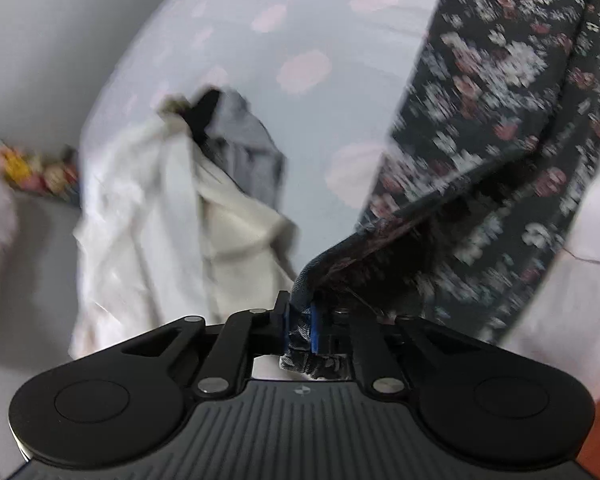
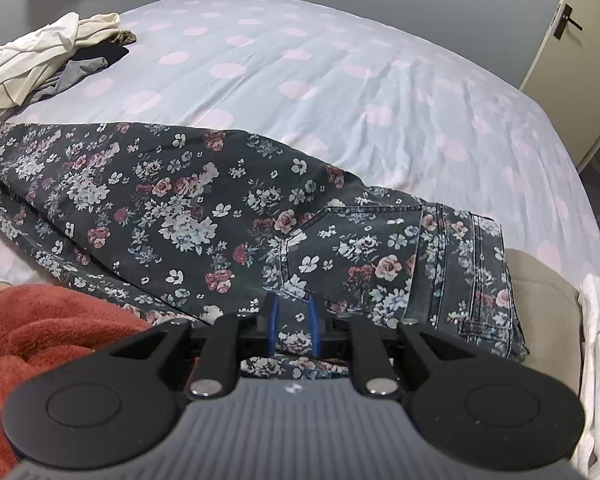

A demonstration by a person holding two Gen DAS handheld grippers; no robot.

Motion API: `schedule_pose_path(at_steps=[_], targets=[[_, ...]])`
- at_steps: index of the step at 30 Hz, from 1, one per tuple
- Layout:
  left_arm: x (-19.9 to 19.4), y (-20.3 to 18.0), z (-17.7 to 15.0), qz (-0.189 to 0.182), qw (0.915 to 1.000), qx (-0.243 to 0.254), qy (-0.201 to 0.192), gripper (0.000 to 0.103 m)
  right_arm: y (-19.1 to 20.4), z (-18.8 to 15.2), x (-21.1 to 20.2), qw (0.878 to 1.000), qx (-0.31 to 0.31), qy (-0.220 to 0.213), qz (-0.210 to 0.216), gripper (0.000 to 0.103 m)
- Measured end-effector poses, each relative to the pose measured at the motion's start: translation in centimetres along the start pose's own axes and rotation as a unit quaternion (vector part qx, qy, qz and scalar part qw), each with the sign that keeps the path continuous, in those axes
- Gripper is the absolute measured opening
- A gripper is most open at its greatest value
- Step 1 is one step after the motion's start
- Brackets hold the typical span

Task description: Fold clothes

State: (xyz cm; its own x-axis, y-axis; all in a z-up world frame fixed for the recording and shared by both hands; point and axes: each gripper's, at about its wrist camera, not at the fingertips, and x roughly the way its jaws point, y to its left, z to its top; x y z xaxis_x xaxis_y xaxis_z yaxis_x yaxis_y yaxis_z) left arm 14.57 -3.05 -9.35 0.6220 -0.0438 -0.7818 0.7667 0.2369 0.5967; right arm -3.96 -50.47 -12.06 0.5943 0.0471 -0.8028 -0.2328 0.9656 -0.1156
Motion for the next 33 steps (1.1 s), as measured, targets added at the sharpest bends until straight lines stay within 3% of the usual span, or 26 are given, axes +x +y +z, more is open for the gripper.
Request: schedule_pose_path(at_steps=[4,7,9,17,22,26,30,33], targets=[[-2.7,-1.1,0.2,0.092,0.9928,0.044,-0.062,0.006,-0.3,-0.3,0.0,1.000,0.009,-0.002,-0.003,0.018],[-4.6,-2.0,0.2,0.160,0.9784,0.077,-0.106,0.006,-0.4,-0.5,0.2,1.000,0.017,-0.004,0.000,0.018],[-4.3,-3.8,-0.6,0.185,0.9711,0.098,-0.114,0.006,-0.3,-0.4,0.4,1.000,0.020,-0.006,0.004,0.018],[-1.5,-9.0,-4.3,0.114,0.9839,0.120,-0.067,0.006,1.1,1.1,-0.1,1.000,0.000,-0.019,0.023,0.018],[-2.2,-10.7,-5.6,0.078,0.9866,0.130,-0.060,0.006,4.5,3.4,0.5,0.996,-0.048,0.002,0.069,0.018],[-2.2,-11.8,-6.1,0.061,0.9881,0.129,-0.057,0.006,9.2,5.0,3.0,0.984,-0.128,0.056,0.111,0.018],[-1.9,-11.4,-6.4,0.067,0.9912,0.103,-0.049,0.006,14.0,5.9,5.5,0.966,-0.197,0.098,0.138,0.021],[-1.7,-10.8,-6.6,0.077,0.9925,0.085,-0.041,0.006,16.2,6.3,7.5,0.956,-0.226,0.120,0.142,0.037]])
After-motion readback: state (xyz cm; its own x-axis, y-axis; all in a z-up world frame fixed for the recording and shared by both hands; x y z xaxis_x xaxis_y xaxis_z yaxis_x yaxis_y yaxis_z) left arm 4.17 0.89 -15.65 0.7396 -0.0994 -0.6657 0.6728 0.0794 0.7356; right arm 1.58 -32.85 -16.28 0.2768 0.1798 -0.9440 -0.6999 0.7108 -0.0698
